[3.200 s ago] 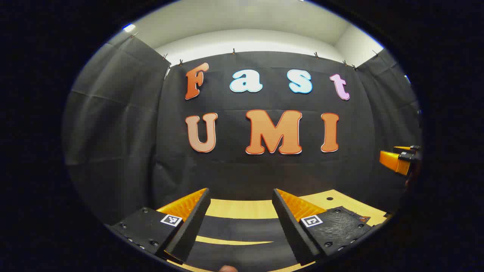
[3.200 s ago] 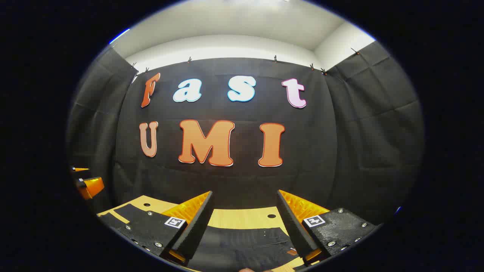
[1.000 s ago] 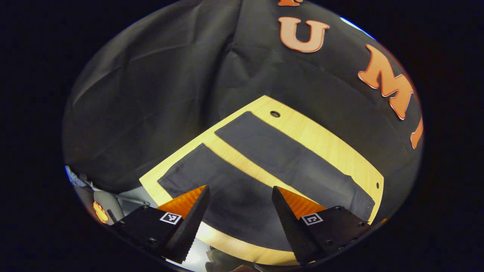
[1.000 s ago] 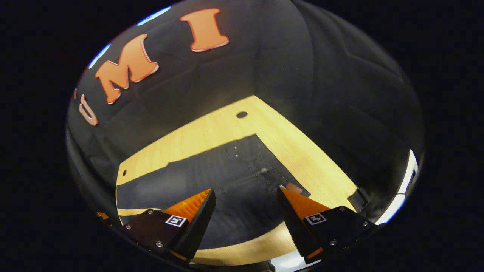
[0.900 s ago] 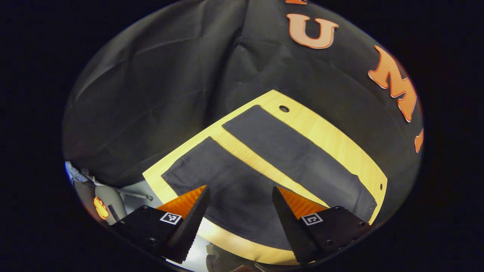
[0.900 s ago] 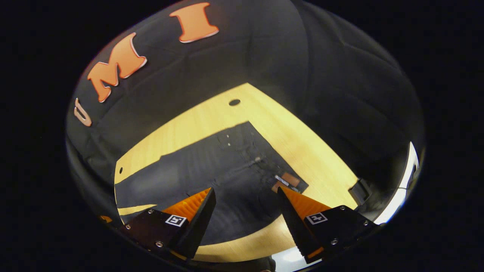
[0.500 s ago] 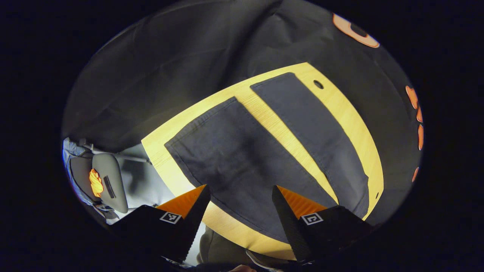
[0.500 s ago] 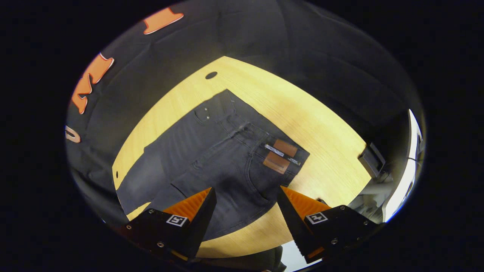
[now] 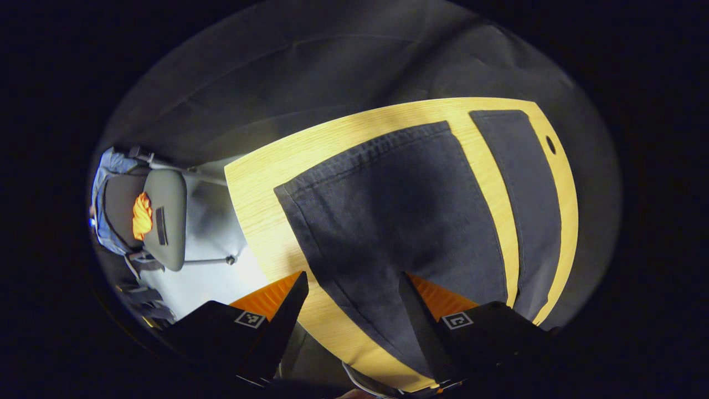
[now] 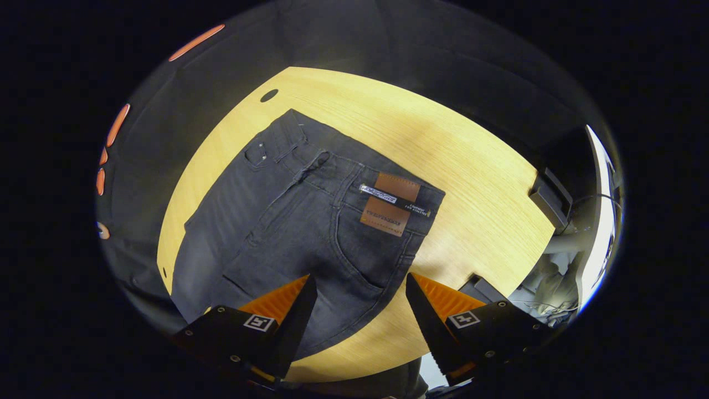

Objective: Grasp the waist and the cuffs of the jeans and fold them to make the two legs overlap; first hold the waist and fold one-third of the jeans toward the cuffs, then hold the cuffs and fold the remaining one-third in the same direction to finish folding.

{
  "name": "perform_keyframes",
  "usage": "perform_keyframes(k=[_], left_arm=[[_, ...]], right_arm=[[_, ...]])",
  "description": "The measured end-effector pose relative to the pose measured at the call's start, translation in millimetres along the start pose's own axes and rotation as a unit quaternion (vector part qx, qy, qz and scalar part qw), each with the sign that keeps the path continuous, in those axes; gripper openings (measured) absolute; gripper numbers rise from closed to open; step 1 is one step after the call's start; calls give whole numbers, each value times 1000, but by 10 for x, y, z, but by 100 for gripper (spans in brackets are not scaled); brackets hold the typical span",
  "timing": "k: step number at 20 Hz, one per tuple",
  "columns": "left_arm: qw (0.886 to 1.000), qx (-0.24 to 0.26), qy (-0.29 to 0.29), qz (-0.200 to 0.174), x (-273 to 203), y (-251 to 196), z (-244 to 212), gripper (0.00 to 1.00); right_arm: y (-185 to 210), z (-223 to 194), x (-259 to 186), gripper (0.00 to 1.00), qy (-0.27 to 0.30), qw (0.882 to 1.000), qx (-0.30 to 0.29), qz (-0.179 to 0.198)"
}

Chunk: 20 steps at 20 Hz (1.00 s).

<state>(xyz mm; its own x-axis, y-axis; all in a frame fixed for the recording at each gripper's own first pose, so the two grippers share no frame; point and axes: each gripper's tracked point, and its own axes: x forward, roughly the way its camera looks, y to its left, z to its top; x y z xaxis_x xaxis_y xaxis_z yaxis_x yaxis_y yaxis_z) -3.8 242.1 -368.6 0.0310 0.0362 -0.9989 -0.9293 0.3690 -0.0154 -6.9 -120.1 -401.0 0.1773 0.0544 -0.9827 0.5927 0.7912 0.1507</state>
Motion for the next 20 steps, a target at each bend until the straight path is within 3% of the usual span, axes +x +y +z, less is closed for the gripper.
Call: perform_keyframes(k=[5,9,10,11,13,14,15,16,17,18,20], left_arm=[[999,-38,14,34,169,58,44,96],[998,-55,14,39,168,-2,73,95],[998,-52,14,39,161,8,78,94],[998,-51,14,39,172,6,53,87],[999,-36,12,33,160,-48,112,82],[999,-22,4,30,152,-81,133,76],[1000,-15,1,26,158,-141,136,51],[1000,-6,-6,24,161,-197,155,26],[1000,8,-13,22,176,-228,159,11],[999,28,-21,13,163,-231,150,7],[998,52,-35,-19,201,-325,175,1]], right_arm=[[-65,1,201,98,7,999,29,-29],[-144,-17,295,98,16,997,36,-64],[-151,0,345,94,15,996,33,-77],[-163,-2,353,94,9,995,30,-96],[-115,-2,384,89,4,995,25,-99],[-73,0,364,72,5,995,38,-93],[-64,18,369,71,11,995,61,-82],[-36,24,400,51,11,994,88,-58],[-29,41,363,37,15,992,122,-37],[-38,25,378,22,25,989,143,-12],[-71,15,313,22,26,979,201,34]])
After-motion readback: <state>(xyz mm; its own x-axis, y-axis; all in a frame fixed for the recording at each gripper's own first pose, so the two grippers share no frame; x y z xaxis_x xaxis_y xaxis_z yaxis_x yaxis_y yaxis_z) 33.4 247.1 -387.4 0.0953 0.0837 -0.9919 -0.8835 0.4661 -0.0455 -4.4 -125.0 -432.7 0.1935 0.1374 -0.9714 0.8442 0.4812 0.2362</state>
